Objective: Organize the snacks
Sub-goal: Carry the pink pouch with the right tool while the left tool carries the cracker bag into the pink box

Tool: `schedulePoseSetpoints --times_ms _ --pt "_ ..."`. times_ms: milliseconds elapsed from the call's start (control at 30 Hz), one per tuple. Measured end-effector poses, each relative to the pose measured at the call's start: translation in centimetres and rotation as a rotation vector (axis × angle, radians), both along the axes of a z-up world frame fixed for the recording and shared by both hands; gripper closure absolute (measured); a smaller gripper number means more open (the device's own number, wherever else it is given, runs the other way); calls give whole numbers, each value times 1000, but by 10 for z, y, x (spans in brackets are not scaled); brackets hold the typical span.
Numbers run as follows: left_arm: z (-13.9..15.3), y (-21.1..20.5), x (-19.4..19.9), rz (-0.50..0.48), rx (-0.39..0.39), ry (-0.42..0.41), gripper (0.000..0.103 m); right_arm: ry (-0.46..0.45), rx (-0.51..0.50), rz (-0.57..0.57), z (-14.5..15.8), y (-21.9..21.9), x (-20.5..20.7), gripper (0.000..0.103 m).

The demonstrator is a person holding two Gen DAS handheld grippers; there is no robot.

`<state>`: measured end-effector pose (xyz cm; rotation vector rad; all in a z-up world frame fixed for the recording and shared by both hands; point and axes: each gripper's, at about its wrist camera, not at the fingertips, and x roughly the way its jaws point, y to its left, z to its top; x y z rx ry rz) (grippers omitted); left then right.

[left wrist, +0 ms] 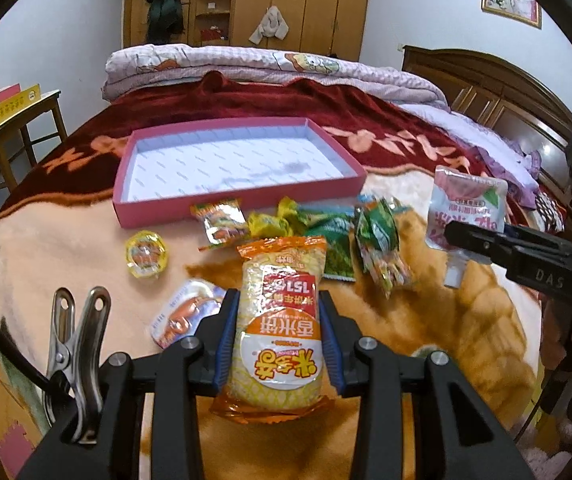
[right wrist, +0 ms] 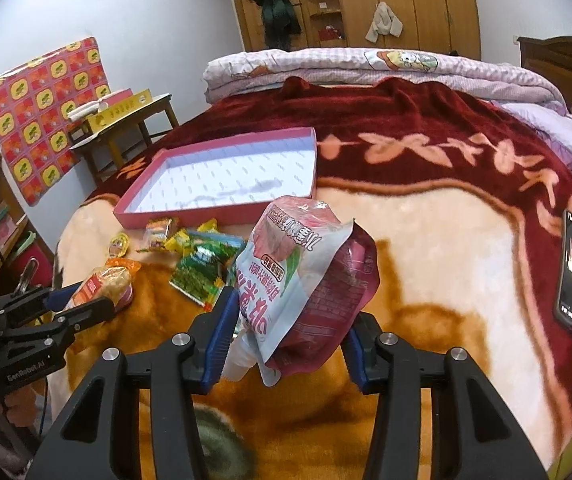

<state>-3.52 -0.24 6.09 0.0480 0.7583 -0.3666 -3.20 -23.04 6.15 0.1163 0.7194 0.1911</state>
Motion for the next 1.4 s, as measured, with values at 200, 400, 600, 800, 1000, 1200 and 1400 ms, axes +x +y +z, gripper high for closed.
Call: schedulePoseSetpoints --times_ms 200,400,600,800,1000,1200,1400 --pt "10 7 12 22 -9 -17 64 -4 6 2 7 -1 13 70" --pt "12 13 22 42 -16 -18 64 3 2 15 7 3 25 70" --pt "19 19 34 61 -19 -31 64 -19 -18 33 16 11 35 70" --pt "26 26 53 87 -19 -45 64 -41 -49 49 25 19 50 70" --pt "30 32 77 115 -17 -44 64 -61 -78 62 34 25 68 70" --pt "34 35 104 135 -15 -50 64 -80 -111 70 40 31 91 70" --pt "29 35 130 148 -5 -35 64 -74 -132 73 36 36 114 70"
